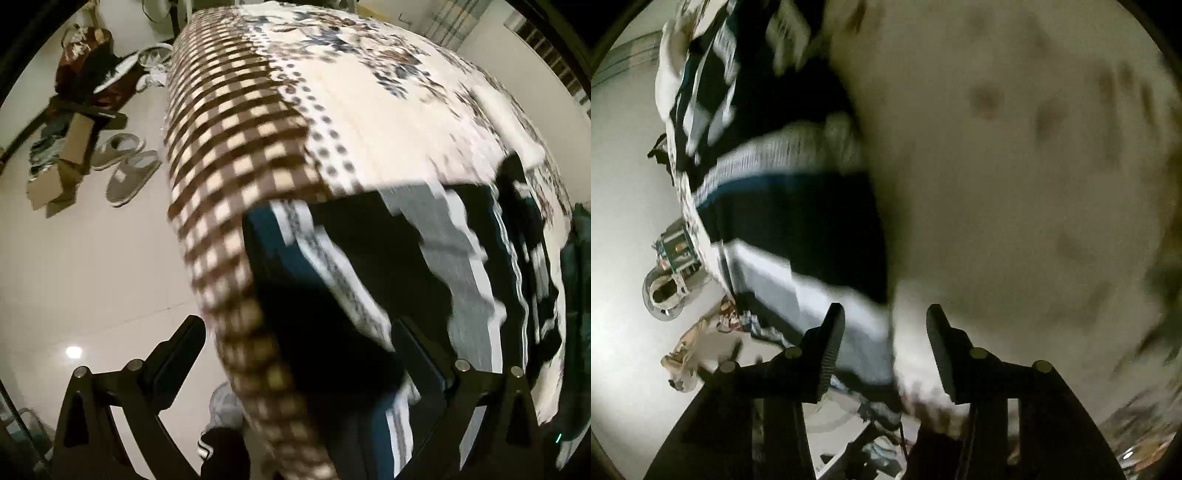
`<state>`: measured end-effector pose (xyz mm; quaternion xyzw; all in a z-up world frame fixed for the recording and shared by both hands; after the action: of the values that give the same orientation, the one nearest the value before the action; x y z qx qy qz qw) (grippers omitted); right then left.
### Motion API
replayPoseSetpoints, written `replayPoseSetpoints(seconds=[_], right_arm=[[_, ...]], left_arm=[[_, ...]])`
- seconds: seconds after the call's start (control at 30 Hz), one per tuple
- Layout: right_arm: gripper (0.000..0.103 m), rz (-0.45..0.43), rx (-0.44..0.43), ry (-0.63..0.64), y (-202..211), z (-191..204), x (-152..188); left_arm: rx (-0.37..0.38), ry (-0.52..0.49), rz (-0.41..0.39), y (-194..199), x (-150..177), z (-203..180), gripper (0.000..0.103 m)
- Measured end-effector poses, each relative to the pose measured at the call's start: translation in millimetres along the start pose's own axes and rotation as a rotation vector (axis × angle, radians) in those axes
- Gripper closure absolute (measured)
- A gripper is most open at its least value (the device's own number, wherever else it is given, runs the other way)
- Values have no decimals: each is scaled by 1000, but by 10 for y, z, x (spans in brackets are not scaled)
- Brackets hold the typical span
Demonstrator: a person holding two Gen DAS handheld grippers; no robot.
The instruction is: Fold small clothes
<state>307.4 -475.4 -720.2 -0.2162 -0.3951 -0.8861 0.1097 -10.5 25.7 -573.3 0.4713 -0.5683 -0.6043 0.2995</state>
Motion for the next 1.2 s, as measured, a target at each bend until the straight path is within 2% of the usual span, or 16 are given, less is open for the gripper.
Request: replayPoseSetpoints(seconds=[0.1, 0.13, 0.2, 0.23, 0.3, 0.37, 0.47, 0.57, 0.67, 0.7, 0.77, 0.87, 1.0, 1.13, 1.17, 1.2], right_arm=[[54, 37, 0, -30, -358, 7, 509], [51, 45, 14, -39, -456, 13, 625], [49, 29, 82, -9, -708, 126, 961], [49, 20, 113, 24, -779, 184, 1075], [48, 3, 271, 181, -966, 412, 1364], [38, 8, 379, 328, -1120, 596, 1554], [37, 10, 585, 599, -1585, 967, 1893], [37, 7, 728, 767, -2011, 1132, 2060], [37, -20, 825, 807, -2288, 1151, 2089], [40, -36, 833, 792, -2308, 1133, 2078], [76, -84, 829, 783, -2271, 1115, 2089], [94, -129, 819, 818, -2127, 1101, 2251], [96, -142, 854, 903, -1942, 1048, 2550], [96, -127, 843, 892, -1861, 1058, 2607], [96, -125, 820, 868, -1807, 1055, 2586], [96, -121, 808, 848, -1779, 1083, 2520]], left_arm=[[14, 0, 15, -234, -254, 85, 12], [14, -10, 17, -314, -355, 93, 16], [29, -32, 30, -408, -460, 62, 27], [33, -39, 35, -405, -475, 44, 27], [61, -81, 49, -390, -477, 5, 27], [76, -138, 58, -317, -441, -27, 27], [99, -204, 70, -212, -363, -6, 25], [161, -206, 123, -198, -314, 77, 25], [220, -157, 154, -224, -351, 186, 25], [222, -148, 153, -233, -387, 218, 25], [226, -136, 144, -221, -422, 251, 25], [248, -96, 127, -218, -525, 294, 25], [257, -62, 135, -346, -604, 322, 25], [221, -93, 142, -565, -595, 254, 28], [224, -104, 128, -564, -584, 241, 48], [214, -122, 114, -560, -582, 230, 76]])
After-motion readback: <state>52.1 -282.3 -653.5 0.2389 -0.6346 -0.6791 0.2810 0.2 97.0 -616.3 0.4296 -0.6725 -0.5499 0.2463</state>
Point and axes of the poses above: each gripper's, at about its wrist camera, not at the fingertips, and y roughly against the way its jaws point, z to its left, x to its underside, the point moved 3 cm from there along -y, roughly the way its jaws point, and after that the axes turned 6 degrees about -x, right-handed, at the moved point
